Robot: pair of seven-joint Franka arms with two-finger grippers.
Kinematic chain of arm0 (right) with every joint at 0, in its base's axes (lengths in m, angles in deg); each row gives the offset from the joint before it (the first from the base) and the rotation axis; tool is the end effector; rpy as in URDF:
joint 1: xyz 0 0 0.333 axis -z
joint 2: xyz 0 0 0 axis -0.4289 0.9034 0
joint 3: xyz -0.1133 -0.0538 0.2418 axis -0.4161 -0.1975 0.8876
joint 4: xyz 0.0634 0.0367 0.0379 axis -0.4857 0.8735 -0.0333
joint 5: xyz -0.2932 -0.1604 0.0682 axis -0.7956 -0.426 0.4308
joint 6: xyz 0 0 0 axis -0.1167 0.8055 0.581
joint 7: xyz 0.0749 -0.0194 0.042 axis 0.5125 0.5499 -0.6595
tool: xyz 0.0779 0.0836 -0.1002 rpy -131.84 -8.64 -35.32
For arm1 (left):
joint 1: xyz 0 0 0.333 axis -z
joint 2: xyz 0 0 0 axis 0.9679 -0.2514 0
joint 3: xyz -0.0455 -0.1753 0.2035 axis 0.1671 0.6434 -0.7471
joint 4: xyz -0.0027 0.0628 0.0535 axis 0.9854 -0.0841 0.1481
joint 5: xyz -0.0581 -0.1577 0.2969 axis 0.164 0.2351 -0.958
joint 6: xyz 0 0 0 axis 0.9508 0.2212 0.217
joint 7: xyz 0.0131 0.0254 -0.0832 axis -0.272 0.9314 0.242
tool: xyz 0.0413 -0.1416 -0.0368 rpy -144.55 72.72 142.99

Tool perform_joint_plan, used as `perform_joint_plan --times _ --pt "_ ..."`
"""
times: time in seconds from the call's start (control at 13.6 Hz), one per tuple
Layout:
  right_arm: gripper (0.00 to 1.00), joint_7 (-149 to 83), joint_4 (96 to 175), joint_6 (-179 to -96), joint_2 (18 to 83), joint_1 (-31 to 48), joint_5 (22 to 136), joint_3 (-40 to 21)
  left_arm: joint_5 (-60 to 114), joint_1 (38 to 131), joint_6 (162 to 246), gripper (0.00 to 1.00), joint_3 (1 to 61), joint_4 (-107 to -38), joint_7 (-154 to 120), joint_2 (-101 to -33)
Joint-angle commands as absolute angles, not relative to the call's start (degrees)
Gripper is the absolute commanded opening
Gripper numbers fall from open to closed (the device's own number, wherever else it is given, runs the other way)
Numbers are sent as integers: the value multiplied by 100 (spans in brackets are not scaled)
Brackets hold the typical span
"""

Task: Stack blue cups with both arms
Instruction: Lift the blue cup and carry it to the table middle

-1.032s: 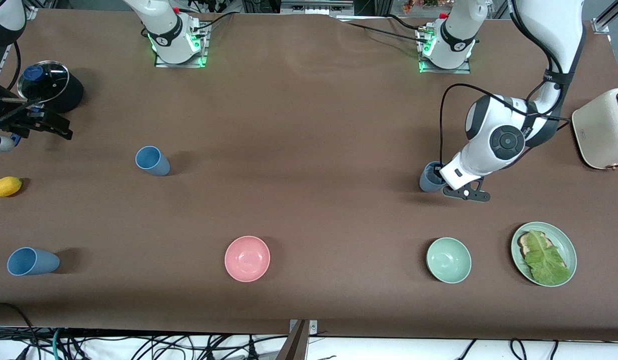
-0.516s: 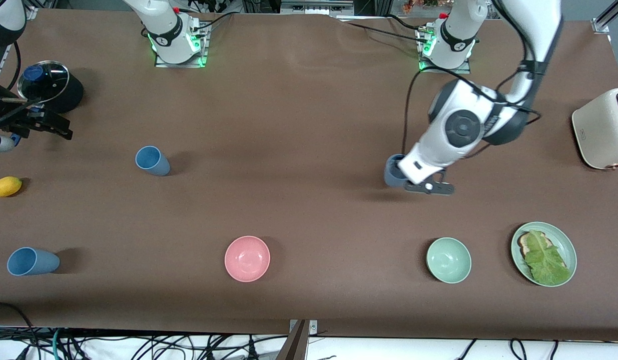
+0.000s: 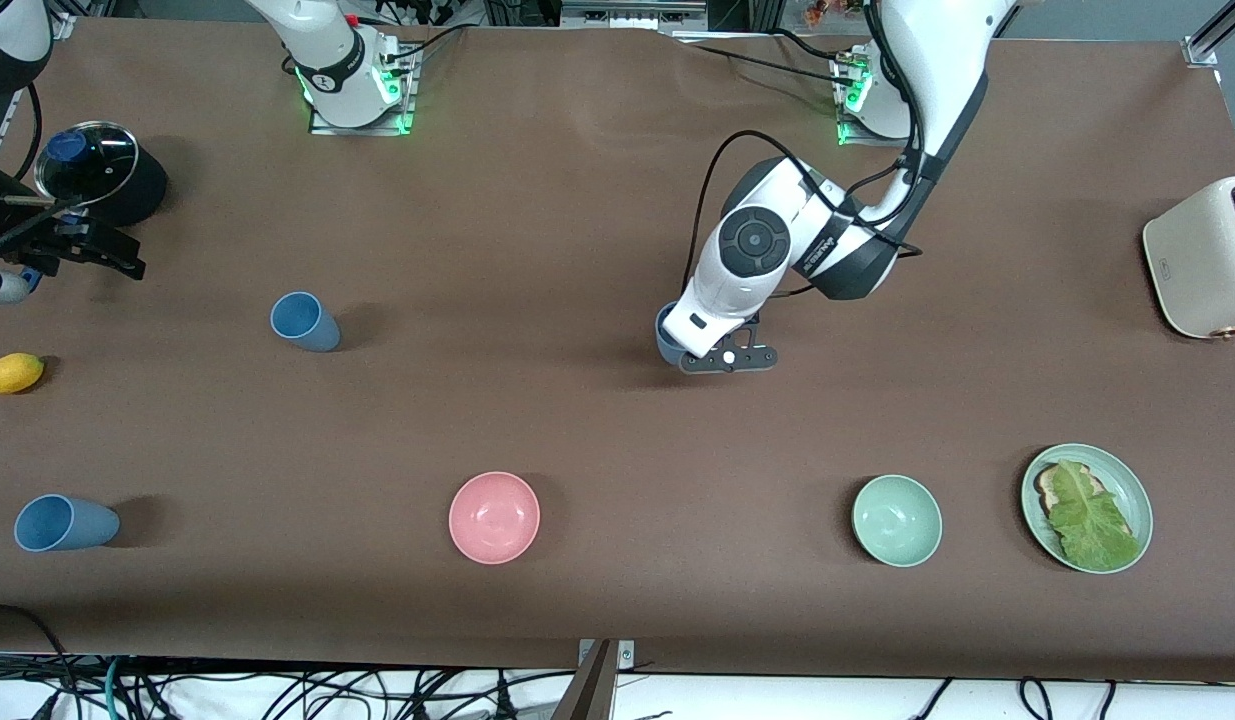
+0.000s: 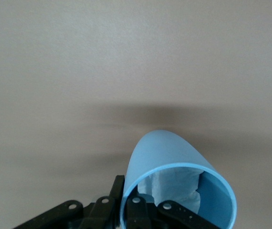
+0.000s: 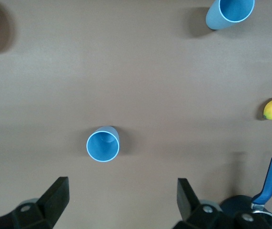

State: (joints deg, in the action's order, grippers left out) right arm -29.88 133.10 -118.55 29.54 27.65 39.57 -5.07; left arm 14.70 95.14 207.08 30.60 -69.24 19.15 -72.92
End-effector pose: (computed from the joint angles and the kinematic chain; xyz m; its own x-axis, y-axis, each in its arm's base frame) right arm 0.5141 -0.0348 0.4827 0.9994 -0.0151 -0.0319 -0.0137 -0.9989 0.0448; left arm 0.4842 -0.3504 0.2413 0.9864 0.0850 -0.1408 0.0888 -0.9958 0.0209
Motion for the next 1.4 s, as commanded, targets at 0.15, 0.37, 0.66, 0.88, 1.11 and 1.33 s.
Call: perform_joint_plan --times 0.15,0.37,0.66,0.88,1.11,1.33 --pt "100 -2935 13308 -11823 2927 2830 3990 -458 1425 9732 20623 0 3036 -6686 1982 -7612" --pt "100 -2935 13308 -11823 2918 2830 3990 -458 1408 9776 20623 0 3045 -6703 1947 -7743" --pt "100 -2935 13308 -11823 2918 2830 3990 -458 1416 9987 20615 0 3088 -6703 1930 -7708" --pt "100 -2935 13308 -11823 2927 2830 3990 -458 1425 10013 20606 12 3097 -6695 1956 -7735" --pt "100 -2935 13308 -11823 2927 2830 3990 -458 1425 10005 20571 100 3098 -6677 2026 -7673" --pt "100 -2935 13308 -11823 2927 2830 3990 -458 1425 9917 20212 100 3071 -6633 2018 -7235"
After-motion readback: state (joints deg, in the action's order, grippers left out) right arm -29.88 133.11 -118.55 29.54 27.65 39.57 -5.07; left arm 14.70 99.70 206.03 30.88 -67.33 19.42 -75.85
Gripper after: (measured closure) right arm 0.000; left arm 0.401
